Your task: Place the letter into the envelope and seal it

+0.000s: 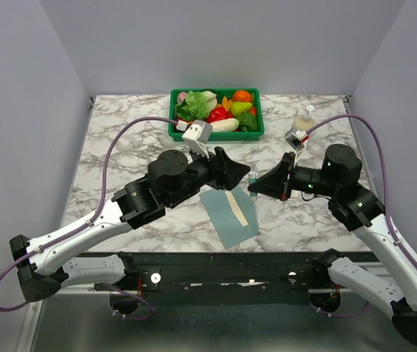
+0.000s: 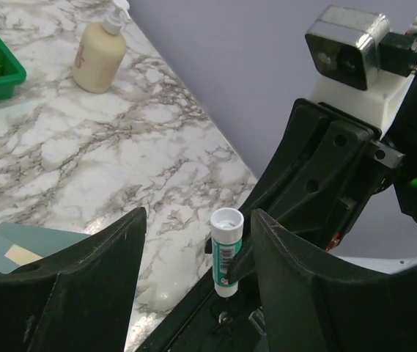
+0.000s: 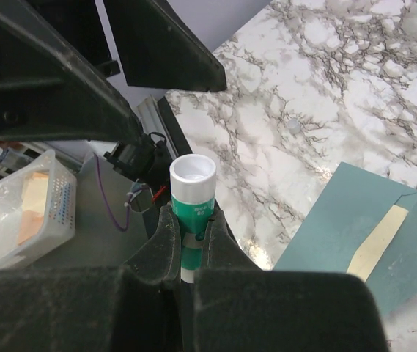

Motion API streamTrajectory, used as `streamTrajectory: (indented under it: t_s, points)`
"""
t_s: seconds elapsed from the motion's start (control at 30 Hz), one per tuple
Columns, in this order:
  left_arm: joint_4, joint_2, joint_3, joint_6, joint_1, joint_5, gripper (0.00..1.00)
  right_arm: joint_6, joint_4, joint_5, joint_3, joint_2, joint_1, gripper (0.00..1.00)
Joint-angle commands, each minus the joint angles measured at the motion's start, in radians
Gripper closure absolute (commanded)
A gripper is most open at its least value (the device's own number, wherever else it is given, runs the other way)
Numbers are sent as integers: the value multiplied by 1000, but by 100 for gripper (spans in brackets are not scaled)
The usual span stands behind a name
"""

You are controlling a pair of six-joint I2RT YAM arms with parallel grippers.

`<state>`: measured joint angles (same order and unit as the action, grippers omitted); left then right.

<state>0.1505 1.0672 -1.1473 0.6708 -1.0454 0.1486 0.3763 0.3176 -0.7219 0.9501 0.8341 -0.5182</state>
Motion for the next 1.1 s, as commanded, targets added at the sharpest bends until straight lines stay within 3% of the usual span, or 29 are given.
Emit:
streamTrajectory:
  t_s: [0.0, 0.37, 0.47, 0.63, 0.77, 0.8, 0.87, 0.93, 1.07]
  points:
    - [-35, 45, -17, 13, -21, -53, 32, -11, 11, 16, 22, -7, -6, 99]
    - [-52, 105, -46, 16, -36, -55, 35, 13, -25, -7, 18, -1, -6, 99]
    - [-65, 116, -48, 18, -39, -69, 50, 13, -23, -2, 15, -6, -6, 99]
    - [-83, 125, -48, 23, -45, -112, 97, 12, -23, 18, 7, -10, -6, 99]
    - [-97, 120, -40, 10, -53, -139, 100, 13, -23, 30, 7, -7, -6, 99]
    - [-92, 119, -40, 3, -56, -141, 100, 15, -22, 30, 10, -3, -6, 97]
    - [-66, 117, -48, -16, -59, -139, 100, 15, -20, 18, 13, 3, -6, 74]
    - [-49, 114, -60, -45, -61, -139, 100, 15, -14, 9, 22, 19, -6, 61]
    - [-2, 116, -89, -103, -61, -141, 100, 18, 1, -33, 39, 48, -6, 54]
